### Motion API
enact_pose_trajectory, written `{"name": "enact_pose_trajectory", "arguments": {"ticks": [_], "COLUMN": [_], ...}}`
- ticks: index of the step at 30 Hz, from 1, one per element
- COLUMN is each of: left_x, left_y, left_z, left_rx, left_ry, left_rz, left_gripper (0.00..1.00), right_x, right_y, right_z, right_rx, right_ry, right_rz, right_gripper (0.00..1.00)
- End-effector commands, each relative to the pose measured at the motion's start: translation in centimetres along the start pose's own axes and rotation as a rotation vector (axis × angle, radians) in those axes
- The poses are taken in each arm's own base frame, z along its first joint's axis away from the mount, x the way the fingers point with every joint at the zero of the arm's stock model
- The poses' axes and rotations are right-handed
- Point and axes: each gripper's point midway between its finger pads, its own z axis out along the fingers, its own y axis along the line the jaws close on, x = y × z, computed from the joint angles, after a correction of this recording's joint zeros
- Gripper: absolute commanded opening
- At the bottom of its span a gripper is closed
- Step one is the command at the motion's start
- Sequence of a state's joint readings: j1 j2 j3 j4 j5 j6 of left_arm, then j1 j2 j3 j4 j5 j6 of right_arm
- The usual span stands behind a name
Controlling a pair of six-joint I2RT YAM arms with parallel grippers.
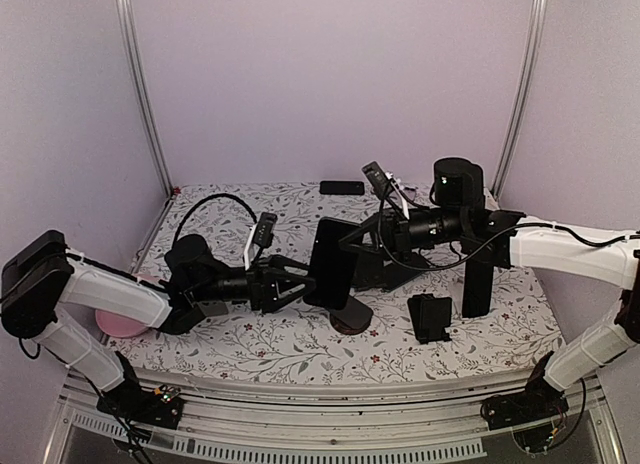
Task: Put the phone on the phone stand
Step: Pass from the right arm to the left
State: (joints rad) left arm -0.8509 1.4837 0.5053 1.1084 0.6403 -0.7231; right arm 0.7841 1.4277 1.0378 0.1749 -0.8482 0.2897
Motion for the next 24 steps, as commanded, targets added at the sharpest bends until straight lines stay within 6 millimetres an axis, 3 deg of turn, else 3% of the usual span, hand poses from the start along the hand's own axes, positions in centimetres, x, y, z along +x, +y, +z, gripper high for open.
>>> {"name": "enact_pose_trajectory", "arguments": {"ticks": [1, 13, 16, 20, 24], "left_x": [0.4, 1.2, 1.2, 1.2, 1.0], "left_y": [-0.6, -1.1, -1.4, -1.5, -1.3], "left_z": [1.0, 2.1, 2.3, 2.7, 2.7], "left_rx": [0.018, 0.021, 0.03, 0.015, -0.016], "left_ry": [0.032, 0.076, 0.083, 0.091, 0.082], "left_rz": [0.026, 0.033, 0.039, 0.053, 0.065], "left_gripper": [0.77, 0.48, 0.34, 0.0, 0.0], "right_x": [-1.7, -1.5, -1.4, -1.1, -1.1], "right_y": [2.3, 3.2, 3.3, 3.2, 2.9], "right_z": [-0.8, -1.1, -1.2, -1.2, -1.2], "right_rx": [-0.07, -0.105, -0.11, -0.106, -0.09], "right_ry": [-0.05, -0.055, -0.052, -0.047, -0.05], "right_rz": [-0.096, -0.123, -0.127, -0.122, -0.113], "right_gripper": [0.04, 0.04, 0.04, 0.04, 0.11]}}
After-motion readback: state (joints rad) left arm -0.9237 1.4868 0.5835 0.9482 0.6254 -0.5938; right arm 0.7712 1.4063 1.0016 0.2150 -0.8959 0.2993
